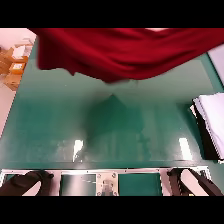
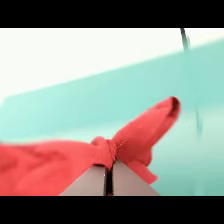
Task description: Fold the shirts.
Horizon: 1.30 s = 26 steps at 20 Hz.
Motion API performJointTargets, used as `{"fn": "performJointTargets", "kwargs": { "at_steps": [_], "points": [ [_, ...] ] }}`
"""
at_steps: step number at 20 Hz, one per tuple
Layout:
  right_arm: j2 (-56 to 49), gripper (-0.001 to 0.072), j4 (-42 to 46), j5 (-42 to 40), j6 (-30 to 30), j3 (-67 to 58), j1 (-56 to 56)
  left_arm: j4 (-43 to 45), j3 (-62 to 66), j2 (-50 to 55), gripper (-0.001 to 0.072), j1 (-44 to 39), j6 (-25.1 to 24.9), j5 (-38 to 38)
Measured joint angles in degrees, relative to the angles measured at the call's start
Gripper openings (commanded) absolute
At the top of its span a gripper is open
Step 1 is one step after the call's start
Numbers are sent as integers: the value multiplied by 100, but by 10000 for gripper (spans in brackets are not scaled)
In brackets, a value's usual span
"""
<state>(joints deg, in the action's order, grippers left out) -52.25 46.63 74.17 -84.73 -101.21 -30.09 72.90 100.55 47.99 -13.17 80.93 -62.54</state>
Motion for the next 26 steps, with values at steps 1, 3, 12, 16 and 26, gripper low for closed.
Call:
{"fn": "performJointTargets", "kwargs": {
  "at_steps": [1,3,12,16,26],
  "points": [
    [85,13,-31,2,-11,-267,0,85,164,-181,24,11,0,-59],
    [219,14,-68,24,-22,-581,-2,361,356,-424,24,26,46,-164],
    [319,15,-87,2,170,1475,365,1043,-625,-151,24,37,374,-844],
    [-107,15,-83,-994,577,3945,1014,649,-2686,315,24,37,431,-275],
    [-2190,363,28,-1902,988,4979,1071,332,-4686,2009,24,39,409,1255]
  ]
}}
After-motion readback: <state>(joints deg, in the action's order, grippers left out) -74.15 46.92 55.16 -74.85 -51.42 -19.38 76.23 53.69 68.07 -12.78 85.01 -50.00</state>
